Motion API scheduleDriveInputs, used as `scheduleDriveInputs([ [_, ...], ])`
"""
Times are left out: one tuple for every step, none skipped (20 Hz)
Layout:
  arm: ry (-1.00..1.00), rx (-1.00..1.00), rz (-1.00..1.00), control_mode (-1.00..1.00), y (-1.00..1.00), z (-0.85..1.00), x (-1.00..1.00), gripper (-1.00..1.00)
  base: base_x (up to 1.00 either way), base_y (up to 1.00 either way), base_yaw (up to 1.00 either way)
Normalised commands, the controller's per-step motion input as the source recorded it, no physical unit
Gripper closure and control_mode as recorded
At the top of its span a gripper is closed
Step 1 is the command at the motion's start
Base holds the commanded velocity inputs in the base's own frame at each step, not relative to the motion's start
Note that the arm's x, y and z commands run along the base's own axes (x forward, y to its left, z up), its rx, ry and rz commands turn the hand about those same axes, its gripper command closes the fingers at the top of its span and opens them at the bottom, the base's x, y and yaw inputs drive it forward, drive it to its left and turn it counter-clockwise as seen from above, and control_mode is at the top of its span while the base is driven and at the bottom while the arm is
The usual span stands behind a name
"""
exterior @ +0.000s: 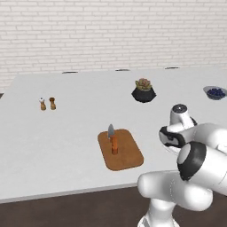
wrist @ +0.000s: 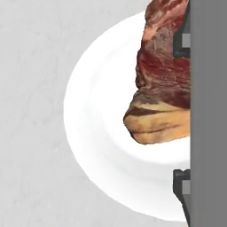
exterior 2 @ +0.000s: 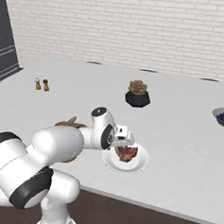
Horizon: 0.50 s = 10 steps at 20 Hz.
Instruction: Pick up the knife from the drawer and place it on the cutting board. Then place the meat from the plate to the cutting board.
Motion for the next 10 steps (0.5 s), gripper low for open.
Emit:
scheduleDriveInputs([
  [0.06, -0.01, 0.0, -1.0, -0.2, -0.53, 0.05, -1.0, 0.0, 0.0, 0.0],
  [0.02, 0.0, 0.0, -1.0, -0.24, -0.49, 0.02, -1.0, 0.0, 0.0, 0.0],
  [0.0, 0.0, 0.0, -1.0, -0.23, -0.41, 0.0, -1.0, 0.0, 0.0, 0.0],
  [0.0, 0.0, 0.0, -1.0, -0.25, -0.35, 0.0, -1.0, 0.0, 0.0, 0.0],
  [0.0, 0.0, 0.0, -1.0, -0.3, -0.28, 0.0, -1.0, 0.0, 0.0, 0.0],
  [0.0, -0.03, 0.0, -1.0, -0.34, -0.26, 0.0, -1.0, 0.0, 0.0, 0.0],
  [0.0, -0.04, 0.0, -1.0, -0.33, -0.23, 0.0, -1.0, 0.0, 0.0, 0.0],
  [0.0, -0.04, 0.0, -1.0, -0.27, -0.22, 0.0, 1.0, 0.0, 0.0, 0.0],
  [0.0, -0.04, 0.0, -1.0, -0.22, -0.16, -0.02, 1.0, 0.0, 0.0, 0.0],
  [0.0, -0.03, 0.0, -1.0, -0.19, -0.11, -0.06, 1.0, 0.0, 0.0, 0.0],
])
